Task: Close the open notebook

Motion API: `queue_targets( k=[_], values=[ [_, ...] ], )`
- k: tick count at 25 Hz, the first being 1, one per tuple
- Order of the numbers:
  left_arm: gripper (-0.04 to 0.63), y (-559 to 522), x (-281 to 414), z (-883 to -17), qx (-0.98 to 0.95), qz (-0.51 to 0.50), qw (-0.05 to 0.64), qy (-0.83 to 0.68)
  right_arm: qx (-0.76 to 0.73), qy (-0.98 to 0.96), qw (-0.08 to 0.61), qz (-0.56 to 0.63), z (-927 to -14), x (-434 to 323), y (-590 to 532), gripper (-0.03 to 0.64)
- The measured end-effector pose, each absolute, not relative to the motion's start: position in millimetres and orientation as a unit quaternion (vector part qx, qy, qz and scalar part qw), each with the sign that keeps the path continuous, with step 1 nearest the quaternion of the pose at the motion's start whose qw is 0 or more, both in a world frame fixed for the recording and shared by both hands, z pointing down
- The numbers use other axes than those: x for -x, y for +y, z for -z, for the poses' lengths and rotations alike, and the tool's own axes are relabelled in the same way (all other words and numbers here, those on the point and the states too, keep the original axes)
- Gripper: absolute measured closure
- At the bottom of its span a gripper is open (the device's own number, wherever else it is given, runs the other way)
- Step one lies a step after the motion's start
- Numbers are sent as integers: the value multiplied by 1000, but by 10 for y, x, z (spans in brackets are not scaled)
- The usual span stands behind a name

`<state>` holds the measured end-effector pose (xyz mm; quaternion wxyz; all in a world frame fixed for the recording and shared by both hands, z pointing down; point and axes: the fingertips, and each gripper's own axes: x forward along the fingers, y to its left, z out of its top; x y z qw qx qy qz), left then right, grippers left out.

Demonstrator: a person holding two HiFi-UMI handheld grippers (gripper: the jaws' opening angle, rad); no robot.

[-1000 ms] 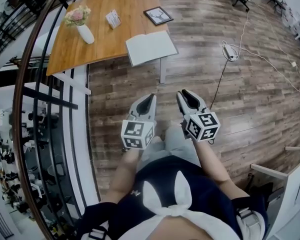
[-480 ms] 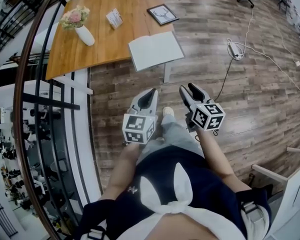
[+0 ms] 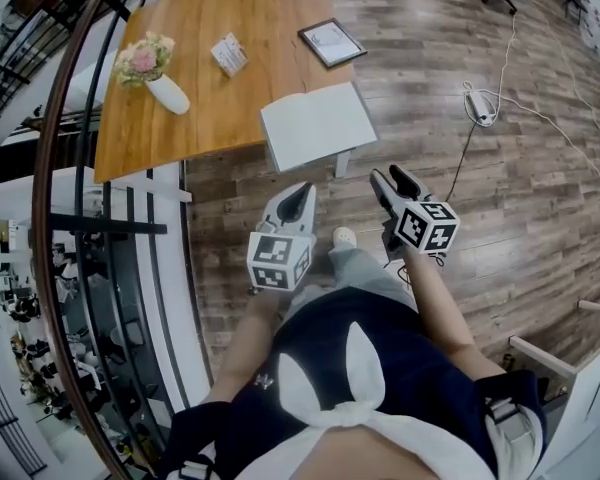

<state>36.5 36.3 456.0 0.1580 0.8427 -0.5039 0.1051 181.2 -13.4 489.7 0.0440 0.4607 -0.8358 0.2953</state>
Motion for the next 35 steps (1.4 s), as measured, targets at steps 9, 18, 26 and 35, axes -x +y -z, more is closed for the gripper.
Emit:
queue_targets(
  k=[9, 18, 26, 35],
  values=[
    [577, -286, -351, -4683, -837, -110, 175, -506, -464, -825, 55, -316, -5090, -1943, -836, 393],
    [577, -823, -334, -4889, -824, -118, 191, -520, -452, -822, 68, -340, -5423, -2005, -1386, 388],
    [577, -1196, -351, -5041, -810, -124, 204, -536, -425, -816, 102, -378, -5885, -2055, -1726, 366],
    [577, -1278, -314, -5179, -797, -129, 215, -549, -405, -802, 127, -420, -6362, -2051, -1836, 356]
  ],
)
